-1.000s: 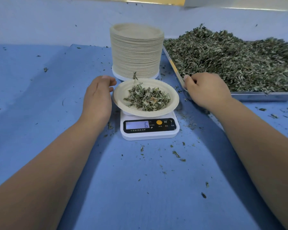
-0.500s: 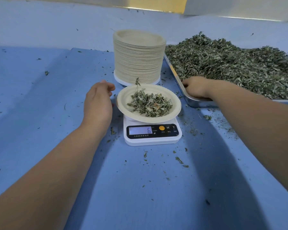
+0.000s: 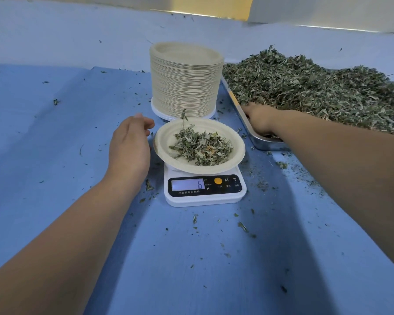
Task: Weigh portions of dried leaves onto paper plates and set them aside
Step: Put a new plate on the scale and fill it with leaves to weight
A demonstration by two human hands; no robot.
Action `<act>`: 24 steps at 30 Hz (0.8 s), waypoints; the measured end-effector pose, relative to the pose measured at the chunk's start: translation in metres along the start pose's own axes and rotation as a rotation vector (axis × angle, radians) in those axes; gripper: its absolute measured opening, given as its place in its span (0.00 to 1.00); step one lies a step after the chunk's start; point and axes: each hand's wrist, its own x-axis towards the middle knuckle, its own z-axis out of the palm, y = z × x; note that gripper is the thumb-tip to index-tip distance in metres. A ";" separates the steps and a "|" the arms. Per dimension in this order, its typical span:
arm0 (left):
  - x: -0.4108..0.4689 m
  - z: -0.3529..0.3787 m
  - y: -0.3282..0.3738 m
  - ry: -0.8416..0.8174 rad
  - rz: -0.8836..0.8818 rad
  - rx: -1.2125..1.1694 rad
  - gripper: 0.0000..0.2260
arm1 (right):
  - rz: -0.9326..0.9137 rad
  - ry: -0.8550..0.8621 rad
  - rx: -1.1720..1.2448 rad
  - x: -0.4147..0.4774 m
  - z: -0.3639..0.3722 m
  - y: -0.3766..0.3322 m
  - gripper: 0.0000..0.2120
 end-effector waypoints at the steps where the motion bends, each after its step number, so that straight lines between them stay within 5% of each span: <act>1: 0.000 0.000 0.000 -0.001 0.002 -0.002 0.19 | -0.009 -0.002 0.005 0.000 0.001 -0.001 0.24; 10: 0.002 -0.001 -0.002 -0.012 0.011 0.008 0.18 | -0.087 0.086 -0.094 -0.026 -0.024 0.008 0.05; 19: 0.001 -0.002 -0.003 -0.029 0.028 0.008 0.19 | -0.008 0.384 0.091 -0.038 -0.012 0.017 0.09; 24: 0.001 -0.002 -0.002 -0.028 0.023 0.022 0.19 | -0.047 0.082 0.054 -0.040 -0.012 0.002 0.18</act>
